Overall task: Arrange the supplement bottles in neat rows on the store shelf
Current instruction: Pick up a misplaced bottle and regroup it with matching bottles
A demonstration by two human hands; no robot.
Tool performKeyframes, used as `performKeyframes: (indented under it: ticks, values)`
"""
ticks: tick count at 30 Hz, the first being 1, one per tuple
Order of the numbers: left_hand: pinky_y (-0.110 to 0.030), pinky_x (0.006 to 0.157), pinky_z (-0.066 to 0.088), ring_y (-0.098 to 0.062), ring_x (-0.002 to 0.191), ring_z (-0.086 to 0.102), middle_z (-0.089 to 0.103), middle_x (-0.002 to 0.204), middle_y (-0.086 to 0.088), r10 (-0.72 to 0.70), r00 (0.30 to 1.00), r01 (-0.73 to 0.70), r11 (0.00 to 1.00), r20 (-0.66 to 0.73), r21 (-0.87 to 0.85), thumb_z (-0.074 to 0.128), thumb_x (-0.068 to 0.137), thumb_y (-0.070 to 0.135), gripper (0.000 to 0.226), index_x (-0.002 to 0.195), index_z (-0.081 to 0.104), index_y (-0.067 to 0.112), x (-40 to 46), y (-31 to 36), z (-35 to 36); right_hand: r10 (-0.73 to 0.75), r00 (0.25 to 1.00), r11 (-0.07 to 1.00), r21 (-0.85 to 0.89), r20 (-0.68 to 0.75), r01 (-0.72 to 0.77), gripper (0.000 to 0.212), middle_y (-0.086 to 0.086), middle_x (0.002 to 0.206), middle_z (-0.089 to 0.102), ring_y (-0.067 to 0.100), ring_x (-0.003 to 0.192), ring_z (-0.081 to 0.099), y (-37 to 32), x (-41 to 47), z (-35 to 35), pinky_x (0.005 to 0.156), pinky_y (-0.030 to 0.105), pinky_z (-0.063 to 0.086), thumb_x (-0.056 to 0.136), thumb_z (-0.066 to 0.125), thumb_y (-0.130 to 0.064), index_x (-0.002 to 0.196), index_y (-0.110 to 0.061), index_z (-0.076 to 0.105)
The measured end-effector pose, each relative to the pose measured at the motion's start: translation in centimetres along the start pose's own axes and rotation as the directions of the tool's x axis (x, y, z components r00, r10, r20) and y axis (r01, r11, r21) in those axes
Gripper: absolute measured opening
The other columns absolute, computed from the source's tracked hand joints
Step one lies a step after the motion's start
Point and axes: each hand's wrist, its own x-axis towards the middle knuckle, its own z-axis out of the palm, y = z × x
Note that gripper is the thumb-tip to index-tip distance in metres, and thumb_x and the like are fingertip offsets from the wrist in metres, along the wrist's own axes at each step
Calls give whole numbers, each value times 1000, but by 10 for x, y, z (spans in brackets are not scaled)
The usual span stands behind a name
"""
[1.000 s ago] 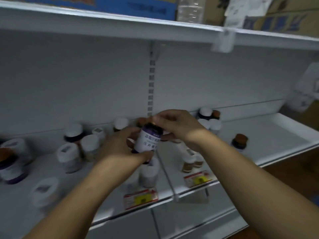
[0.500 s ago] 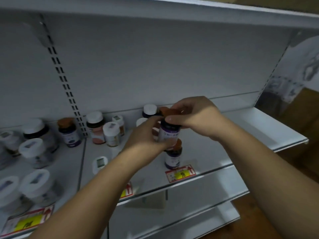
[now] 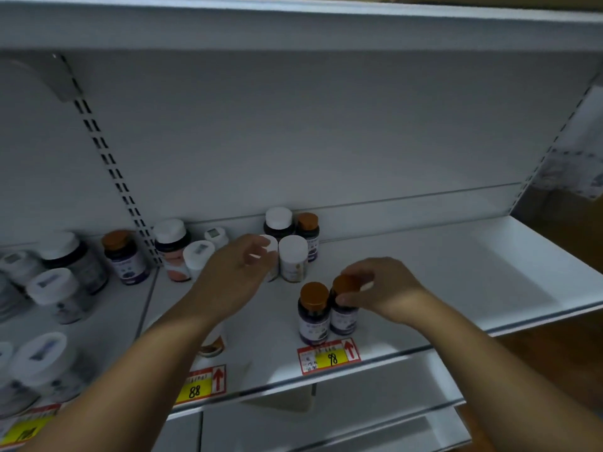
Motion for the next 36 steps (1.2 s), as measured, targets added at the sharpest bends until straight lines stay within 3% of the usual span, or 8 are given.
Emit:
performKeyframes:
  ticks: [7,13,18,21,24,26,30,36]
  values:
    - [-1,61,39,11,85,52,57,92,24,4,1000,-5,1000,-18,-22,55,86,36,17,102,59,31,4,-9,-20,-44,981,999,-14,-187,42,43,-10,101,63,1,85,56,-11,29,-13,67,12,37,76,61,-54,108,-25,63]
    - [-20,72,42,2,83,56,63,96,15,-21,1000,20,998,-19,-60,53,87,38,15,100,61,34,-4,-12,-36,-152,986,925,-341,75,168,56,12,129,47,21,105,50,-54,104,38,77,26,39,76,69,-40,120,-10,51]
    - [-26,82,48,-6,91,61,65,100,8,6,1000,-6,998,-13,-55,60,83,26,16,91,58,40,-18,-13,-57,-100,995,914,-392,28,103,47,15,118,58,27,101,57,-60,110,39,78,31,45,73,73,-34,105,-2,60]
    - [-13,75,48,5,93,60,64,103,17,-12,1000,11,994,-7,-109,71,73,37,30,101,61,41,-25,-16,-69,-50,991,998,-38,-125,45,37,8,85,71,18,78,65,-72,97,5,68,30,52,66,79,-35,84,-3,71]
    - [-9,75,48,7,105,53,53,120,27,-58,988,76,989,140,-127,74,54,60,79,125,46,43,-35,-11,-71,-139,990,854,509,20,110,21,-1,68,73,10,66,69,-103,69,-3,56,19,55,59,81,-29,71,-14,74]
    - [-18,85,49,3,107,54,52,123,23,-58,989,74,991,135,-112,78,51,55,90,131,38,41,-43,-9,-71,-214,972,799,590,95,118,18,-2,69,74,12,68,70,-124,55,11,60,23,55,57,76,-34,68,-19,74]
    - [-12,65,50,8,82,59,62,103,14,-37,999,31,990,-39,-140,82,62,29,64,118,50,34,-62,-14,-97,-259,958,753,646,123,121,20,0,71,75,14,71,71,-161,44,40,59,20,56,52,72,-35,65,-20,75]
    - [-30,80,53,-17,94,64,69,105,-1,3,971,0,1000,-240,12,76,63,27,47,105,56,29,-109,-68,-190,-367,911,761,624,190,176,16,3,66,74,12,60,69,-255,49,129,52,18,54,59,72,-23,69,-10,74]
